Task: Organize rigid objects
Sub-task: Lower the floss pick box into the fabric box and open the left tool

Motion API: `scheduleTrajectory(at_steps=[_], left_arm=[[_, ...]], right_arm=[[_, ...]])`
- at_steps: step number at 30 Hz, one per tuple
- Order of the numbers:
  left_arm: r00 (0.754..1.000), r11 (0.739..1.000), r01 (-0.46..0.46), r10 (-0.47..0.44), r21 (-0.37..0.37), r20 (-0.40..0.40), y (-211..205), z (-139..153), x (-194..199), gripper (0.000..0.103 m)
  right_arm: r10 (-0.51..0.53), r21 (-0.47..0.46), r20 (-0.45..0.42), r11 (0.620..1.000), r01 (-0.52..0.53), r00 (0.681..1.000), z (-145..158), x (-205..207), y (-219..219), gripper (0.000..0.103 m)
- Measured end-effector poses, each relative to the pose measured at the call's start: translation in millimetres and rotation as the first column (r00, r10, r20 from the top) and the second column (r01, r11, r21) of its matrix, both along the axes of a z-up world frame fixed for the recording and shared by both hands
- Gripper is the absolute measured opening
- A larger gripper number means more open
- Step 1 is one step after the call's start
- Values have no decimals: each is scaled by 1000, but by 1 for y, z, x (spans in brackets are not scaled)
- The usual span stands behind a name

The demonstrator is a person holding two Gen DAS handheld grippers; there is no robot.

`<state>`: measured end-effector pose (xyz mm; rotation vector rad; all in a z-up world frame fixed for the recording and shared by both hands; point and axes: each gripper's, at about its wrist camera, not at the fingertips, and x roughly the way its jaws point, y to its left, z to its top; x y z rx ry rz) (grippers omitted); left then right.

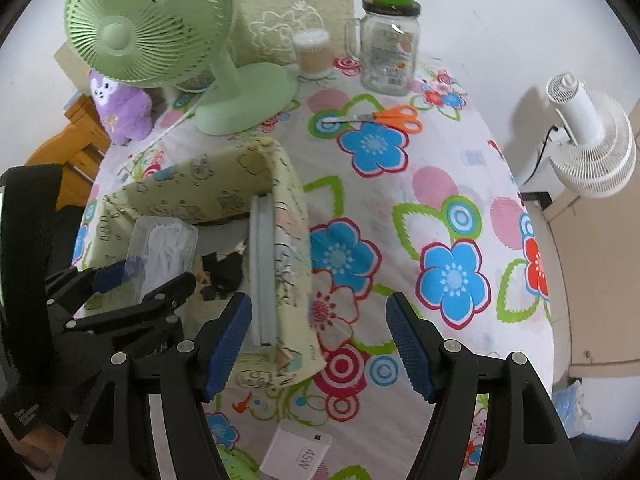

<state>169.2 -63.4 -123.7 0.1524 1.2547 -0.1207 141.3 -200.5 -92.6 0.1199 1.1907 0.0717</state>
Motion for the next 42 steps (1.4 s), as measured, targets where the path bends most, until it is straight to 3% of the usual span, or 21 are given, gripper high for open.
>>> scheduleTrajectory(at_steps=[7, 10, 12, 22, 42], left_arm=[[1000, 1000, -5, 5, 18, -9, -7, -14, 11, 60], [1000, 1000, -7, 7, -8, -15, -7, -14, 13, 61], [1000, 1000, -12, 12, -14, -13, -6, -13, 14, 67], [999, 1000, 1, -2, 24, 48, 2, 7, -1, 85], [993, 1000, -19, 22, -24, 120, 38, 53, -51, 90]], right_arm=[[-8, -2, -21, 1000, 8, 1000, -9, 8, -6, 73], [3, -2, -30, 1000, -3, 1000, -12, 11, -4, 73], [10, -2, -35, 1000, -10, 999, -14, 12, -2, 73], [30, -9, -28, 1000, -30, 999, -10, 10, 8, 73], [34, -41, 67, 999, -32, 997, 31, -25, 29, 73]])
